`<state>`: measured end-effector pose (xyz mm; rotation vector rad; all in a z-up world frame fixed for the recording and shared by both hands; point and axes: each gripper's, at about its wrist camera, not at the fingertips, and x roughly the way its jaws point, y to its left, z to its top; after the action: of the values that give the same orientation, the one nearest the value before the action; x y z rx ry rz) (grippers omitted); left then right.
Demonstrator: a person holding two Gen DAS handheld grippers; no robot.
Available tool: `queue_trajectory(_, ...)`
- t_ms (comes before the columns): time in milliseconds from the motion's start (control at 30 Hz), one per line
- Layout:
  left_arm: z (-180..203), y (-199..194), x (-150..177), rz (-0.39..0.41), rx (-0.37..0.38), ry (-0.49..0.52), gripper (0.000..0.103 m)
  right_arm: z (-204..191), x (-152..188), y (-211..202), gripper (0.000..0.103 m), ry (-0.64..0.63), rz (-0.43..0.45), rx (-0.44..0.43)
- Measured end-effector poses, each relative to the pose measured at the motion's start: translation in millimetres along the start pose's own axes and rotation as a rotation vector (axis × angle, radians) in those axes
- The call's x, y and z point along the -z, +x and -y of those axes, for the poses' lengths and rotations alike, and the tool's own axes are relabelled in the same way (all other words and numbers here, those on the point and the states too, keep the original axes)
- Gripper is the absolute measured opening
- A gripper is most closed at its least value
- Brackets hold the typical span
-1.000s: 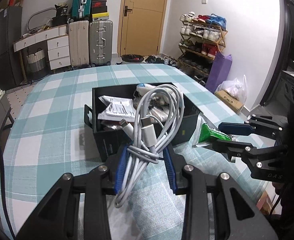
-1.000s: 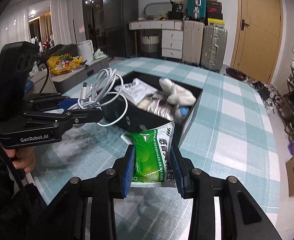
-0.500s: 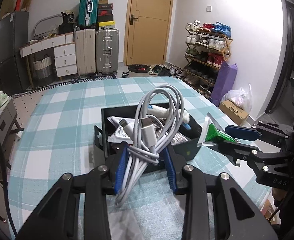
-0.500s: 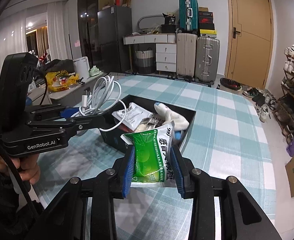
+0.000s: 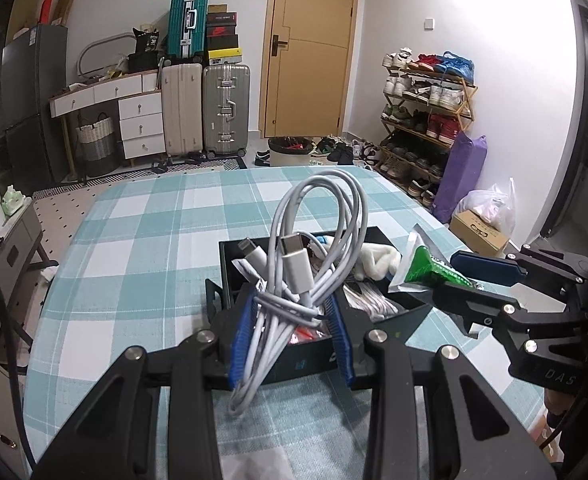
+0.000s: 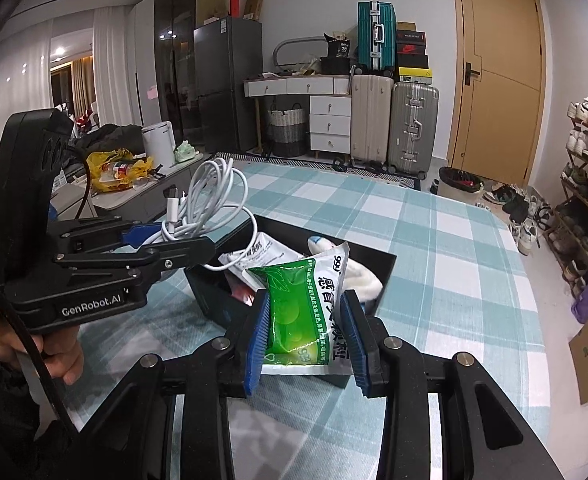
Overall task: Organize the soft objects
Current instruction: 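Lower the cable bundle and green packet into the black box with both grippers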
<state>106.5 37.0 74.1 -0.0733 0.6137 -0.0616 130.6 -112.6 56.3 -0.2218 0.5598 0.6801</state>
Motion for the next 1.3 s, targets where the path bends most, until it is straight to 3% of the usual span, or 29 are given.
queue_trajectory(433,-13,25,-10,-0.017,-0.016,-0.02,0.034,-5,-17,33,0.036,-0.032,-0.031,-0.006)
queue_trajectory(900,-12,60,-11,-0.06,-0.033,-0.001,0.034,-7,-16,79,0.036,-0.103,-0.092,0.003)
queue_trajectory(1300,-10,76,-7,-0.088,-0.041,0.021,0.034,-1,-14,94,0.036,-0.113,-0.103,-0.001)
